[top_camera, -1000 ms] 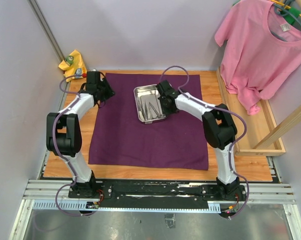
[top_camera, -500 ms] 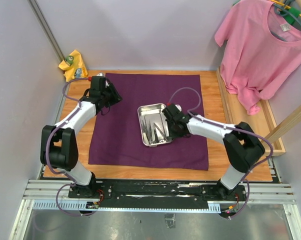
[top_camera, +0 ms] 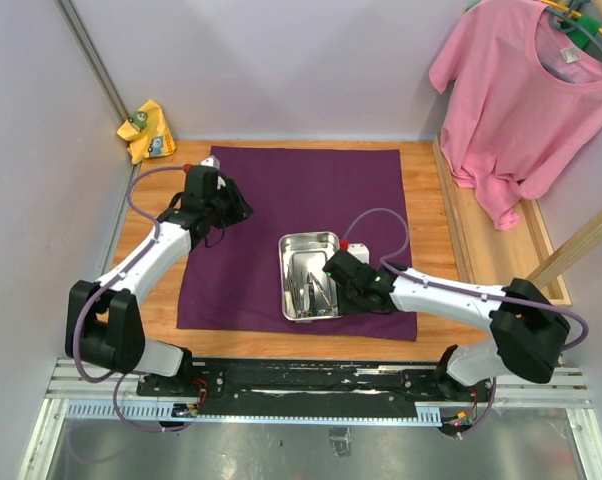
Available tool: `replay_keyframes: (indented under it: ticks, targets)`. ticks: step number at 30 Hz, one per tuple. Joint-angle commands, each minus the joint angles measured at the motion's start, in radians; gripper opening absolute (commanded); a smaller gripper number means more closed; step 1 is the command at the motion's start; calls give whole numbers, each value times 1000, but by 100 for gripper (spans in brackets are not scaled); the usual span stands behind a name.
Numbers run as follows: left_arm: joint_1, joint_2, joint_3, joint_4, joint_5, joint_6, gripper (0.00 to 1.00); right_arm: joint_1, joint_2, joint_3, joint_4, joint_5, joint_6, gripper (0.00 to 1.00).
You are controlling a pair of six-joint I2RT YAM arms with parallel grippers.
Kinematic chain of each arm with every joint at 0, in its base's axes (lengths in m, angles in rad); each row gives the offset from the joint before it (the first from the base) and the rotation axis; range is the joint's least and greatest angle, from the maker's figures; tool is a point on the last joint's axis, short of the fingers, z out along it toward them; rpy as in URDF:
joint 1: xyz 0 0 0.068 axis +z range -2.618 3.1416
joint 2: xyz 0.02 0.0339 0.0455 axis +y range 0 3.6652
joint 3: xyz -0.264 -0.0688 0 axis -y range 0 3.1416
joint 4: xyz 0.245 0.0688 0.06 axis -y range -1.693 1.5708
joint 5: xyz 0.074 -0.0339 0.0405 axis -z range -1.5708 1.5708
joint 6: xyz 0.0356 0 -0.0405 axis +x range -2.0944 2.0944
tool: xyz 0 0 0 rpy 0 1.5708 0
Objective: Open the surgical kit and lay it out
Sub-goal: Move the container from the surgical kit.
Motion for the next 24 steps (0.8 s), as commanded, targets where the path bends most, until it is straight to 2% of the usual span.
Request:
replay_keyframes:
  ticks: [1, 5, 9, 16, 24]
  targets:
    - [-21, -75, -47, -29, -25, 17, 49, 19, -87, 79, -129, 89, -31, 35]
    - [-48, -106, -86, -42, -46, 22, 48, -16, -108, 176, -179, 149, -175, 41]
    - [-87, -95, -119, -46, -59, 12, 42, -126, -86, 218, -164, 91, -282, 41]
    - [-219, -62, -169, -69, -124, 2, 31, -310, -129, 125, -87, -62, -350, 40]
    - [-278, -92, -261, -68, -131, -17, 22, -355, -151, 72, -63, -99, -373, 41]
